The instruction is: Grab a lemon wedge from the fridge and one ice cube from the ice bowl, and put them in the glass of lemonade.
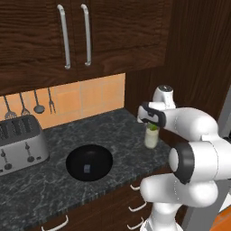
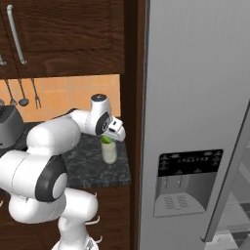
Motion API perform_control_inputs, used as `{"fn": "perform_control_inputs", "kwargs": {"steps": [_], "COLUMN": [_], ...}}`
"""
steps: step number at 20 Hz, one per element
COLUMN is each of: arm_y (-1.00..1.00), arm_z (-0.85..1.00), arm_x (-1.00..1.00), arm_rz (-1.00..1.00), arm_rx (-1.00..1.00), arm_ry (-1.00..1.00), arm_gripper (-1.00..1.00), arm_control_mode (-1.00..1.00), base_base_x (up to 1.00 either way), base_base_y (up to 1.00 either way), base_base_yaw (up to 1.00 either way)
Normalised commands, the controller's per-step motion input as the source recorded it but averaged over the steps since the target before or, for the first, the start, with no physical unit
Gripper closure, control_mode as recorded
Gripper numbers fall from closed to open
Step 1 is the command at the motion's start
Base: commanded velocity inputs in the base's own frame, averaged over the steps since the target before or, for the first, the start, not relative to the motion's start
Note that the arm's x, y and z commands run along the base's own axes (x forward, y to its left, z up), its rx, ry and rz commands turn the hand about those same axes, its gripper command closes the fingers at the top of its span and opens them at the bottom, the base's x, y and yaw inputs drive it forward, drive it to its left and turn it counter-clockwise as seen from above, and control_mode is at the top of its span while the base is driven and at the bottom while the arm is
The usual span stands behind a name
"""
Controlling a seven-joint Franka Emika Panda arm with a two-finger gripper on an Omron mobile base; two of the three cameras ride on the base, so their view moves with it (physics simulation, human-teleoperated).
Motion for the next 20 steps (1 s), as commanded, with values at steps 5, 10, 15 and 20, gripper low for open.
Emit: {"fn": "perform_control_inputs", "kwargs": {"steps": [5, 10, 15, 20], "arm_y": [0.0, 0.0, 0.0, 0.0], "arm_z": [0.18, 0.22, 0.13, 0.0], "arm_x": [0.01, 0.0, -0.01, -0.27], "arm_rz": [0.0, 0.0, 0.0, 0.0], "arm_rx": [0.05, 0.08, 0.05, 0.03], "arm_ry": [-0.02, -0.01, 0.0, -0.02], "arm_gripper": [-1.0, -1.0, -1.0, -1.0], "arm_control_mode": [-1.0, -1.0, -1.0, -1.0], "base_base_x": [0.0, 0.0, 0.0, 0.0], "base_base_y": [0.0, 0.0, 0.0, 0.0], "base_base_yaw": [0.0, 0.0, 0.0, 0.0]}}
